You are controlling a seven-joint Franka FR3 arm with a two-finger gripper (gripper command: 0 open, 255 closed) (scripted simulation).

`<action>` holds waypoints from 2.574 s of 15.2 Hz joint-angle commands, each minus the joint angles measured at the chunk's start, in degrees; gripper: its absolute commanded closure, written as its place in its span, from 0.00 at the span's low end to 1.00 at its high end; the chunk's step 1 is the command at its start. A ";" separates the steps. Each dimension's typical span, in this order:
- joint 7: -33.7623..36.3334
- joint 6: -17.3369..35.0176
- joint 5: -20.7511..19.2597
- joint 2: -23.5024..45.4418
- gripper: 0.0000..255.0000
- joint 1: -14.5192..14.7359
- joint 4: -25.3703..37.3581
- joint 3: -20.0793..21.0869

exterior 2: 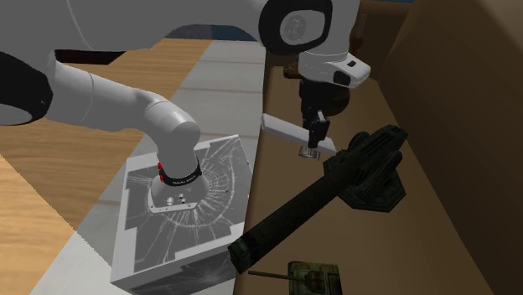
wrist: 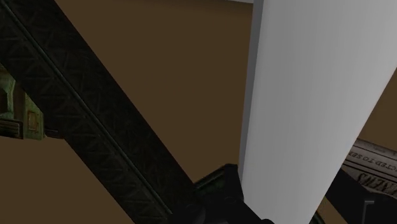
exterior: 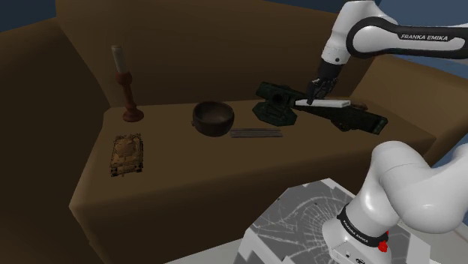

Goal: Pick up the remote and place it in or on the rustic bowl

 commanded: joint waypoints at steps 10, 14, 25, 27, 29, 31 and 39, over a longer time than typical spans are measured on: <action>8.20 6.38 9.90 16.70 1.00 13.27 8.12 0.20; 9.06 7.99 14.73 24.29 1.00 17.86 13.04 -0.86; 5.13 7.46 34.18 50.20 1.00 24.36 32.66 -3.43; 4.25 6.12 38.02 55.29 1.00 23.54 37.47 -2.80; 3.69 4.37 41.54 60.27 1.00 22.18 42.76 -1.83; 3.59 4.40 42.73 62.07 1.00 21.50 44.09 -1.21; 3.12 10.17 43.67 63.09 1.00 21.57 39.03 -0.67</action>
